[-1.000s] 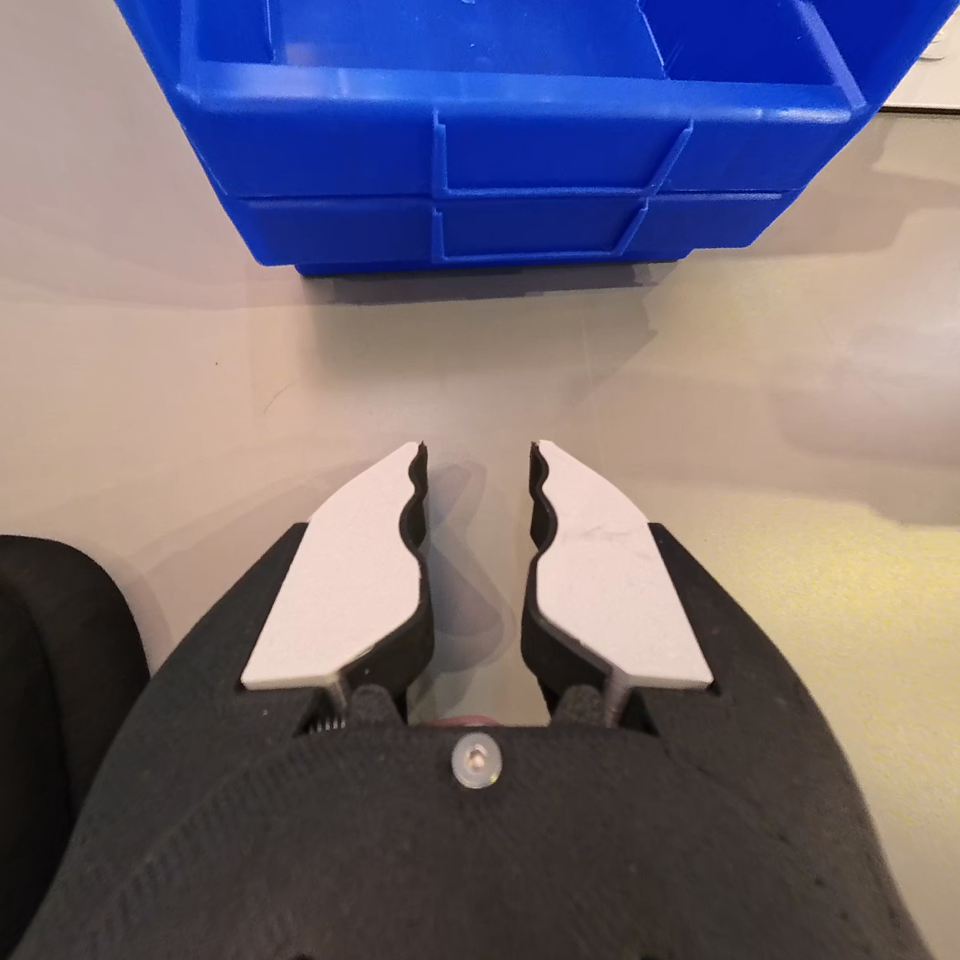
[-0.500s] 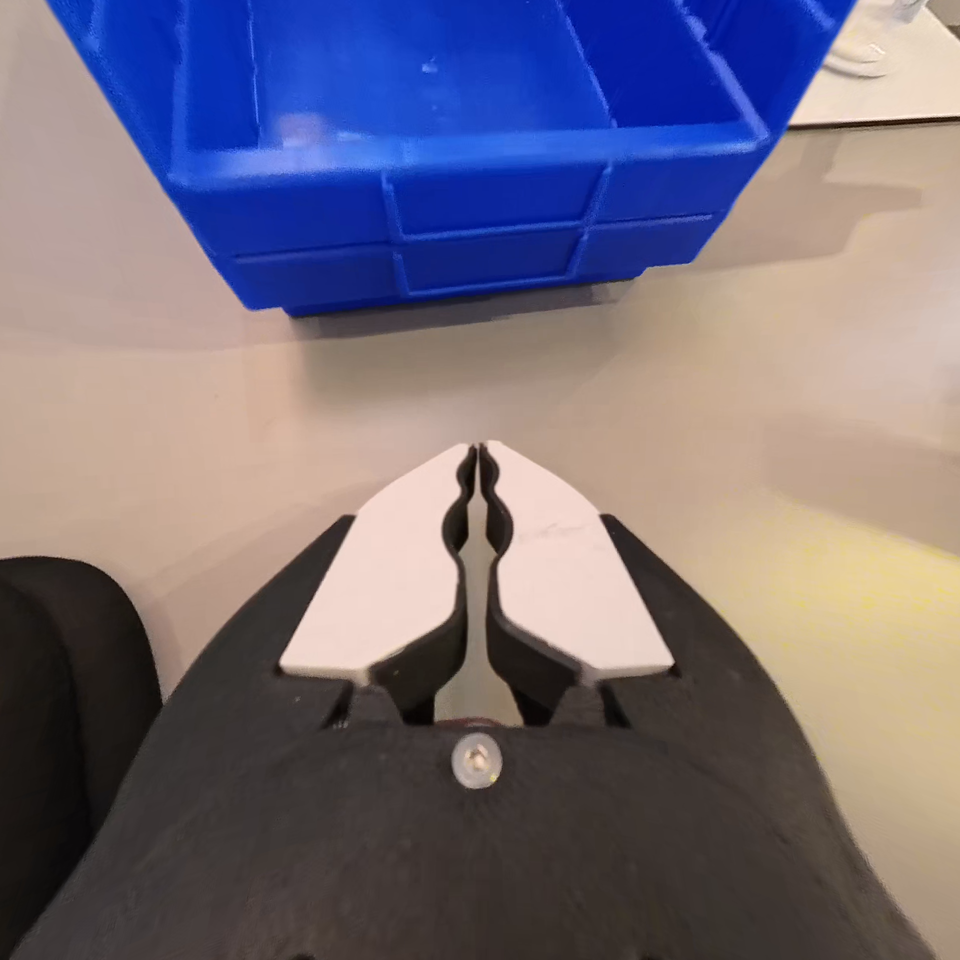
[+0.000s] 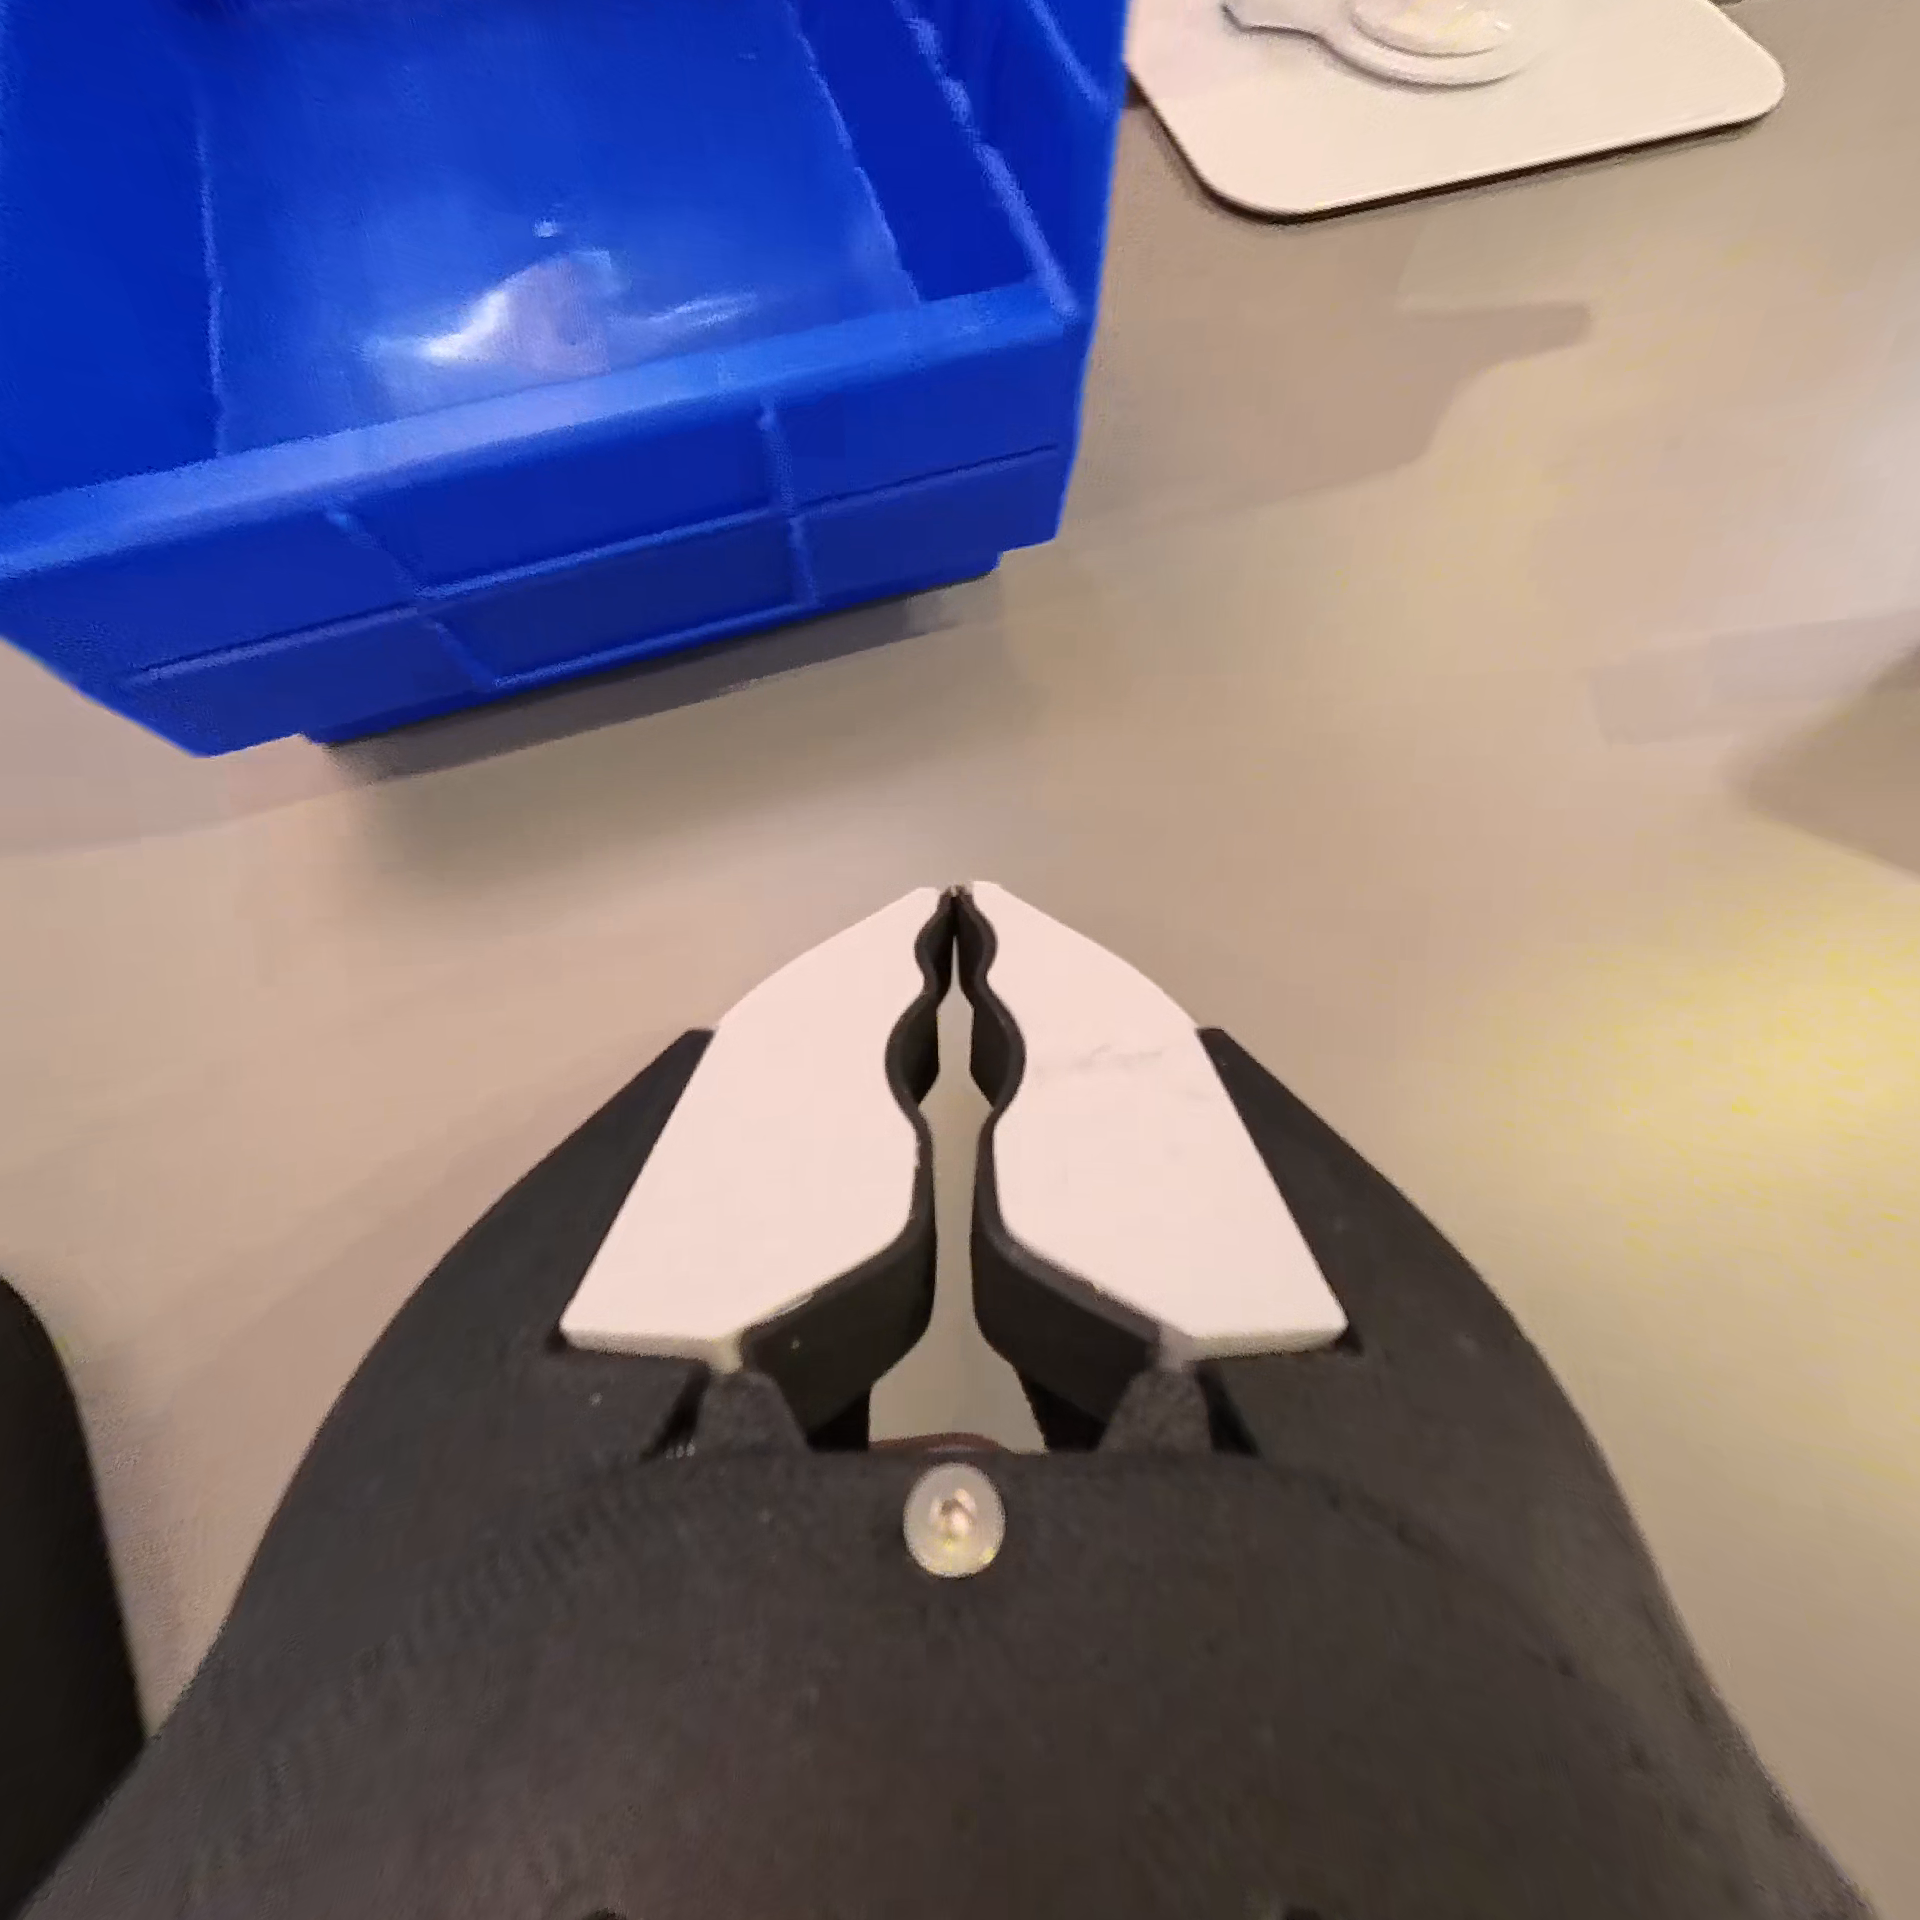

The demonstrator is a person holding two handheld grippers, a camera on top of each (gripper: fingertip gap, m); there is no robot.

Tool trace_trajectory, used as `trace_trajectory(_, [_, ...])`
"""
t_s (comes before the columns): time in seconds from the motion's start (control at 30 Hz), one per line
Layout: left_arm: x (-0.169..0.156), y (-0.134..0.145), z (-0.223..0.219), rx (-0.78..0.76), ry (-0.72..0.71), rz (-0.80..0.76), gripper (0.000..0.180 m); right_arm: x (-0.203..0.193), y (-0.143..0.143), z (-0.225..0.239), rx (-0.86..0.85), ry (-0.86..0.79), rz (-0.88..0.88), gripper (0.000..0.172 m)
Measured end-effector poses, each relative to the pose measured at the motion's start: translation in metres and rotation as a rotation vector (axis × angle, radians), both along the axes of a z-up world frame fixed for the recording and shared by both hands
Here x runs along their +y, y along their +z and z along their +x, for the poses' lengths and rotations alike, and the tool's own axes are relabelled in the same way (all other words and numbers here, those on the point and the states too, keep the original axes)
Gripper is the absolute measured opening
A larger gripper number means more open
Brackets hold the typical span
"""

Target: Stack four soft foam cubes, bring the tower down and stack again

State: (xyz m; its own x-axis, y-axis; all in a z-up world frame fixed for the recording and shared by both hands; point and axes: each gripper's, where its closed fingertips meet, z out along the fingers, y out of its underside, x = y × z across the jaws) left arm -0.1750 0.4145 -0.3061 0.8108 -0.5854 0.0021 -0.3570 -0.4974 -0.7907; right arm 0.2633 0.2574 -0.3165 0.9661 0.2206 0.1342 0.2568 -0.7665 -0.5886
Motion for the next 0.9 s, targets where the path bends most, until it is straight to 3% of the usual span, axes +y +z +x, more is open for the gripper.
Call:
trace_trajectory(0.03, [-0.002,0.001,0.005,0.017,-0.013,0.008,0.0,0.0,-0.001,0.003,-0.011,-0.007,0.001,0.001])
trace_trajectory(0.33, [-0.011,0.003,0.04,0.064,-0.013,-0.022,0.0,-0.008,-0.007,0.038,-0.002,-0.101,-0.01,0.001])
trace_trajectory(0.43, [-0.021,-0.002,0.068,0.039,-0.063,-0.041,0.0,-0.012,-0.007,0.051,0.001,-0.127,-0.005,0.0])
trace_trajectory(0.53, [-0.027,-0.013,0.094,0.12,-0.084,-0.051,0.0,-0.015,-0.009,0.06,0.017,-0.148,-0.005,0.0])
trace_trajectory(0.77, [-0.042,-0.021,0.191,0.155,-0.174,-0.114,0.0,-0.017,-0.01,0.067,0.055,-0.162,-0.003,0.0])
trace_trajectory(0.9, [-0.061,-0.029,0.275,0.091,-0.27,-0.178,0.0,-0.018,-0.008,0.071,0.07,-0.17,0.003,0.0])
